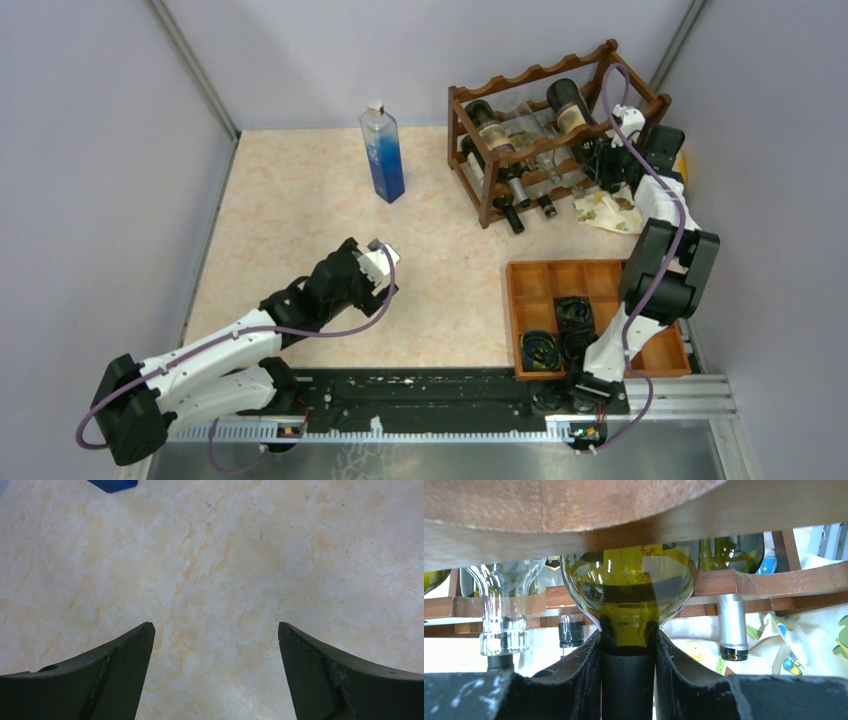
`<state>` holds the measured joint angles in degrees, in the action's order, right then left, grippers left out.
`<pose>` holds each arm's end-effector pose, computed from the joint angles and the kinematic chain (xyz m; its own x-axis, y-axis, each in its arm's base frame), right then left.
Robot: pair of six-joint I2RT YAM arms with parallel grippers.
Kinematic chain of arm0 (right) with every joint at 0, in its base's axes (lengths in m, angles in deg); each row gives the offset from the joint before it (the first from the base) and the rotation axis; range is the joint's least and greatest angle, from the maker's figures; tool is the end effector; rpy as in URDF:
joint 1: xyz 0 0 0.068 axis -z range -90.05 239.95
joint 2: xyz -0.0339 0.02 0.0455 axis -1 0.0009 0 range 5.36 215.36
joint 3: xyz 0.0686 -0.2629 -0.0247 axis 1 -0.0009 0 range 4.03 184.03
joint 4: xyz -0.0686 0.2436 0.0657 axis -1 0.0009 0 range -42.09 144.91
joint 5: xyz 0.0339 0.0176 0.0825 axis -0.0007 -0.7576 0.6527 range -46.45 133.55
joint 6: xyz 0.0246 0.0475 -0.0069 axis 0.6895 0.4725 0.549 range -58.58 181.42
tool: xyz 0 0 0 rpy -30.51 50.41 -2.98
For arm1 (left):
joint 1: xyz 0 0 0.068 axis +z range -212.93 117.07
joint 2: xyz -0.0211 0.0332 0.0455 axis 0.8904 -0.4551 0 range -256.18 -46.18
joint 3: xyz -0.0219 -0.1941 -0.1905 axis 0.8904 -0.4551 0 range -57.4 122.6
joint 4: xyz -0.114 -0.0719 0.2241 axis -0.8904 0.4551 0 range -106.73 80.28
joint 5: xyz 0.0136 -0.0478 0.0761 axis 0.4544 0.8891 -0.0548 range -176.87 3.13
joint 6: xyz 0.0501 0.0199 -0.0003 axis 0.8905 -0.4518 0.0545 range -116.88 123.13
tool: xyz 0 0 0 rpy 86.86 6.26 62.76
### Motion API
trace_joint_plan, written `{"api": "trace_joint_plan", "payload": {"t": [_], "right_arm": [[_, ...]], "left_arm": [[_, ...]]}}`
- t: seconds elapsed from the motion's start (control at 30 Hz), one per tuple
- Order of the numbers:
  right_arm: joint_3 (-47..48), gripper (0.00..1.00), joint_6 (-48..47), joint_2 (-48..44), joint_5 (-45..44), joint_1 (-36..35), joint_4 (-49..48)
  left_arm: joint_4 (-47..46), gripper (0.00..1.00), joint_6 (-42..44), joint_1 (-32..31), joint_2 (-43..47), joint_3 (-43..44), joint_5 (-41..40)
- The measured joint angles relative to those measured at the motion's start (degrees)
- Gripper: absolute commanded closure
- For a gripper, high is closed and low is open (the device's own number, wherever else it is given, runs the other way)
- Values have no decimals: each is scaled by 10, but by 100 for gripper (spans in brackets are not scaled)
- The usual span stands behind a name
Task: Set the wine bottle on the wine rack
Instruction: Place the wine bottle in the wine rack.
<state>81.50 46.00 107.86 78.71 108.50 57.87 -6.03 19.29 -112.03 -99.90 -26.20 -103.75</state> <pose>0.3942 -0.1107 0.2628 -0.4741 -0.0703 -0.8776 -0.3250 0.9404 0.1003 0.1410 -0.1471 0.2288 -0.1873 0.6232 -0.7593 0.6418 0.6628 0.3857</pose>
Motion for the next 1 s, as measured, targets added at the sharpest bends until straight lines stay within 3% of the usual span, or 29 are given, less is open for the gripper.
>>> {"api": "trace_joint_plan", "payload": {"t": [1.0], "right_arm": [[25,95,-45,3,-18,-18,10]], "left_arm": [[0,1,0,0,-10,0,0]]}}
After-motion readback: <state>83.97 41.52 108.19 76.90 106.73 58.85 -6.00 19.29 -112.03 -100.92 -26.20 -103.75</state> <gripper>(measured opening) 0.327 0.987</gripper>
